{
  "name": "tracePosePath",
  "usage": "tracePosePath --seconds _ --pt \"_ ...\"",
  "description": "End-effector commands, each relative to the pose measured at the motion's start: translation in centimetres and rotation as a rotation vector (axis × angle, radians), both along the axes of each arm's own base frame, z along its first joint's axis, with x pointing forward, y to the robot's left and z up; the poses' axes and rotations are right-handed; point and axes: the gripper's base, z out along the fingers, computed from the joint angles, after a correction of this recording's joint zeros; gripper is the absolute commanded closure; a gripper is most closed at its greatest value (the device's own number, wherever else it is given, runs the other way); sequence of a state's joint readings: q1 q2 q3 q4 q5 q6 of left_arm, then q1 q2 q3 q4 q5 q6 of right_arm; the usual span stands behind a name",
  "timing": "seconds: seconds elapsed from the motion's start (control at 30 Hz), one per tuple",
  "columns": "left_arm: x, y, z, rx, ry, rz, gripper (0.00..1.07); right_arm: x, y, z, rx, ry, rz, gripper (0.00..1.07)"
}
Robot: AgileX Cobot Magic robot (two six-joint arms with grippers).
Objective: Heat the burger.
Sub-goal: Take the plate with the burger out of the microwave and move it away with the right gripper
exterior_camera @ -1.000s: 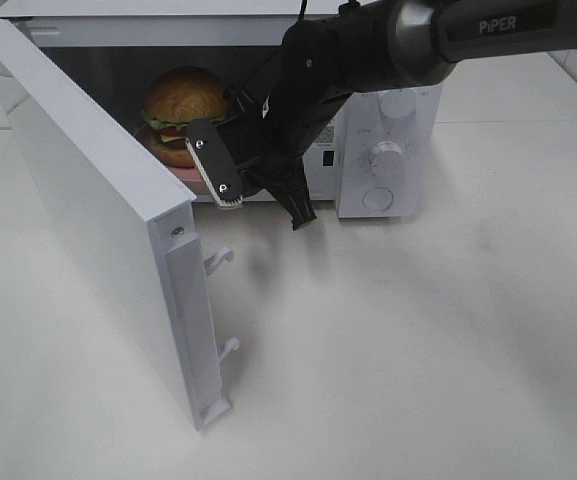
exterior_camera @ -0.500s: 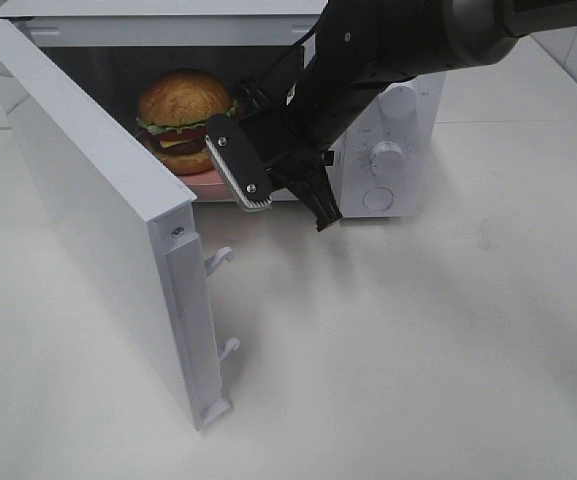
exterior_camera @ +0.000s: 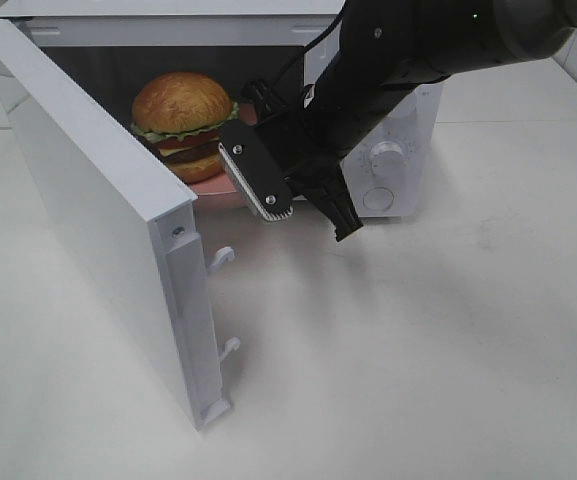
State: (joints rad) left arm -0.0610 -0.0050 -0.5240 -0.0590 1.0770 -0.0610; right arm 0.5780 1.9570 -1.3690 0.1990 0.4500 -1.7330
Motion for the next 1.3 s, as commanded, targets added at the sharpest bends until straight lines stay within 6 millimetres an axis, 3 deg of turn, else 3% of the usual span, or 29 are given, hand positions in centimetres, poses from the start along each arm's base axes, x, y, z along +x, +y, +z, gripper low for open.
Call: tracePosePath --seconds 0.03,0.5,1.3 --pt "0.0 -0.1 -0.1 -0.006 -0.008 -0.004 0.07 -0.3 -0.7 1.7 0.048 -0.07 -0.029 1.07" --pt "0.0 -0.1 -0.1 -0.006 -0.008 -0.004 0.07 -3.0 -2.5 2.0 0.039 -0.062 -0.033 1.07" --pt "0.0 -0.1 -0.1 -0.006 -0.008 -0.004 0.07 -9.6 -6.9 3.1 0.071 -0.133 -0.055 1.07"
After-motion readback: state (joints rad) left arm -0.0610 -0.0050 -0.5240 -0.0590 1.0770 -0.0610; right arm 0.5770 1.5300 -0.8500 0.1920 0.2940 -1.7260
